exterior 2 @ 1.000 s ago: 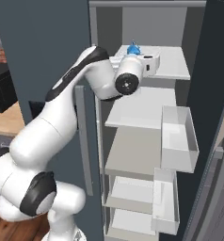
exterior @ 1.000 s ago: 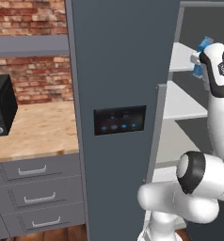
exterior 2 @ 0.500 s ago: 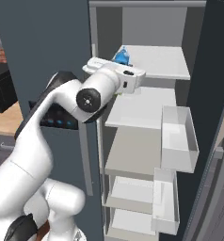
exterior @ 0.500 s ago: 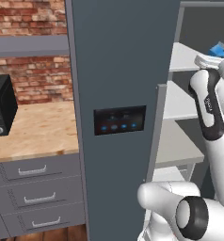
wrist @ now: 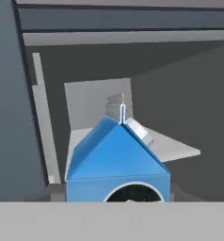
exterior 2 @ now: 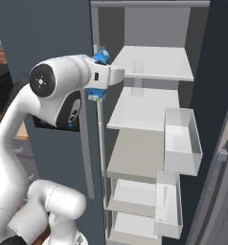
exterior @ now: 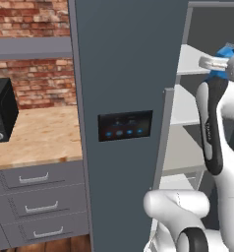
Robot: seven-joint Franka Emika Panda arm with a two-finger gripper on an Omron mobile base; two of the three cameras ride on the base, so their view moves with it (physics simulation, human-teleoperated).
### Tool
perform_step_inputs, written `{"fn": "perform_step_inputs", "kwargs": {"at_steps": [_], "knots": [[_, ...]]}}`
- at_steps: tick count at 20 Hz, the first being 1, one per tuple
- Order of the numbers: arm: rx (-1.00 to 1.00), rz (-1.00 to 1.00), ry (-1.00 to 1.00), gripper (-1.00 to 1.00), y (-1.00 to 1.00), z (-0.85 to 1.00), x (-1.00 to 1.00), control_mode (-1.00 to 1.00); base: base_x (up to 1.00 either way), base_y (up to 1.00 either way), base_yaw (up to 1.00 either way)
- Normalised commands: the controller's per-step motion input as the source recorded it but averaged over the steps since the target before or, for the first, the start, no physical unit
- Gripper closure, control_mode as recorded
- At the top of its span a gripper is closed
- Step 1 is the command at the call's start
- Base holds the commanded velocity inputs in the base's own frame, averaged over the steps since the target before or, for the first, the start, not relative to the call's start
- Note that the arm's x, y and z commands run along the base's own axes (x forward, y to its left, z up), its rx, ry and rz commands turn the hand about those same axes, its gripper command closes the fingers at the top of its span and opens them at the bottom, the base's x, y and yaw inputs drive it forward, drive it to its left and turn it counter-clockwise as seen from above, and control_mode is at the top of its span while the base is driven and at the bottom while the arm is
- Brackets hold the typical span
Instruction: Take out the milk from the fridge and place it on the tray on the counter. Then take the sugar cube near the tray and place it in the tray.
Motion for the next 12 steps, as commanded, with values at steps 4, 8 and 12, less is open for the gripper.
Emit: {"fn": "perform_step_inputs", "kwargs": {"at_steps": [4,8,12], "knots": [[-0.18,0.03,0.06,1.0,0.63,-0.11,-0.69,-1.0,0.0,0.0,0.0],[-0.09,0.0,0.0,1.0,0.4,-0.18,-0.64,-1.0,0.0,0.0,0.0],[0.01,0.01,0.13,1.0,0.23,-0.23,-0.25,-1.0,0.0,0.0,0.0]]}}
